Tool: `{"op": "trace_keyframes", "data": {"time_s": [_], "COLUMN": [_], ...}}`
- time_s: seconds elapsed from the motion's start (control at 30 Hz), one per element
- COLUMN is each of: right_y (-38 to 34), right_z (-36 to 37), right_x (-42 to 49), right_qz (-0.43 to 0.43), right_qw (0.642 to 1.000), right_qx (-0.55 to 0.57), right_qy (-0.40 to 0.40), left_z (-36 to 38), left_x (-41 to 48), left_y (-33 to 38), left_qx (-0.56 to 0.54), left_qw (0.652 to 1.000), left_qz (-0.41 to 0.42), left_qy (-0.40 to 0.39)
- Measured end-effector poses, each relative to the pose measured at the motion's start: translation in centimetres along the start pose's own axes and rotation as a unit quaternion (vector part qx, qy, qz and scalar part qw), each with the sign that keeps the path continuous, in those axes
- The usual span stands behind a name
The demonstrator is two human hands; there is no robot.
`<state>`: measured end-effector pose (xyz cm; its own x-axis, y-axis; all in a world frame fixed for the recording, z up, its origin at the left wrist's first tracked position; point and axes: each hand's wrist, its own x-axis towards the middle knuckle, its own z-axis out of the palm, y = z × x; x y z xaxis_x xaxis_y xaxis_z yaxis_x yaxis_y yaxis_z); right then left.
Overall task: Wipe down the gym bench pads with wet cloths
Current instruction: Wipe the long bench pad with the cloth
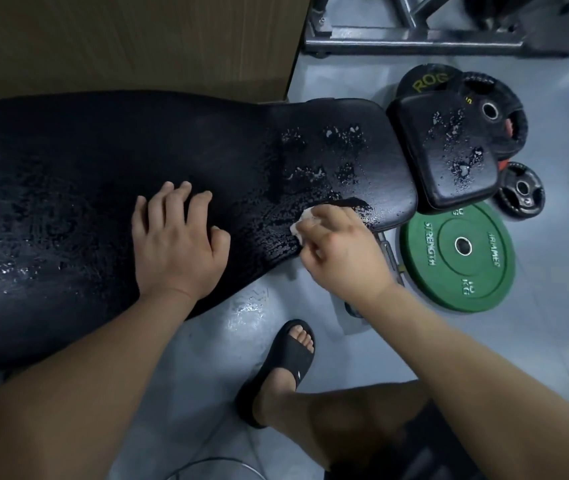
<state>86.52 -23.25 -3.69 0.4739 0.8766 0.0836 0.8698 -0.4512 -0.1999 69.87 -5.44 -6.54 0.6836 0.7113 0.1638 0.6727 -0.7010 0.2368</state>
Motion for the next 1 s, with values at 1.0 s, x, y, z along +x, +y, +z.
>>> {"op": "trace_keyframes", "data": {"time_s": [1.0], "right_y": [3.2], "right_z": [1.3], "right_x": [3.5], "right_qz": [0.086], "right_qw": [0.993], "right_qx": [-0.038], "right_qy": [0.071], "left_z": [0.1], "left_x": [0.3], "left_y": [-0.2], "left_qx": [0.007], "left_qw": [1.0], "left_qz": [0.004], "left_qy": [-0.006]}}
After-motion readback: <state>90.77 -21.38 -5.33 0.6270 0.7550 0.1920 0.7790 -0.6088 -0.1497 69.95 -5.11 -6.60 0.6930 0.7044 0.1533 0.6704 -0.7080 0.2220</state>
